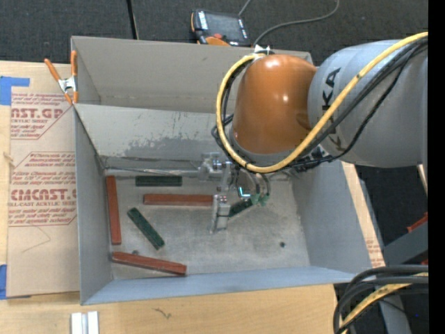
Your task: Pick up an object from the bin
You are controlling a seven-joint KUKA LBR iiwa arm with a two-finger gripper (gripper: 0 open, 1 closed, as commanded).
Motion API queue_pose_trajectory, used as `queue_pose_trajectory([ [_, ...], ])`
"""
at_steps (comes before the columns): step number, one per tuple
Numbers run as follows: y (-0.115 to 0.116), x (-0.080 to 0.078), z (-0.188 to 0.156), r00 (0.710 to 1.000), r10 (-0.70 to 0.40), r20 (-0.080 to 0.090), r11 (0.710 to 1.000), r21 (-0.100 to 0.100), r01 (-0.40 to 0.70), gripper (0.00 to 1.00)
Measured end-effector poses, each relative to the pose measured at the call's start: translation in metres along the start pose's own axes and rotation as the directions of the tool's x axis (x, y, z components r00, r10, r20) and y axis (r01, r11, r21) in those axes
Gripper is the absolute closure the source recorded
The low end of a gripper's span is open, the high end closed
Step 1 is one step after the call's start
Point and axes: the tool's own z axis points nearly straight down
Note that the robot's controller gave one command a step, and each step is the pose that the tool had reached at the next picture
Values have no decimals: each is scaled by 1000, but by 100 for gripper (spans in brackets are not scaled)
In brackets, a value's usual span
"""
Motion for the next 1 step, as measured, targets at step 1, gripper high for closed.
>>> queue_pose_trajectory([
  [1,27,-23,103,991,-131,2,991,1,131,0],
])
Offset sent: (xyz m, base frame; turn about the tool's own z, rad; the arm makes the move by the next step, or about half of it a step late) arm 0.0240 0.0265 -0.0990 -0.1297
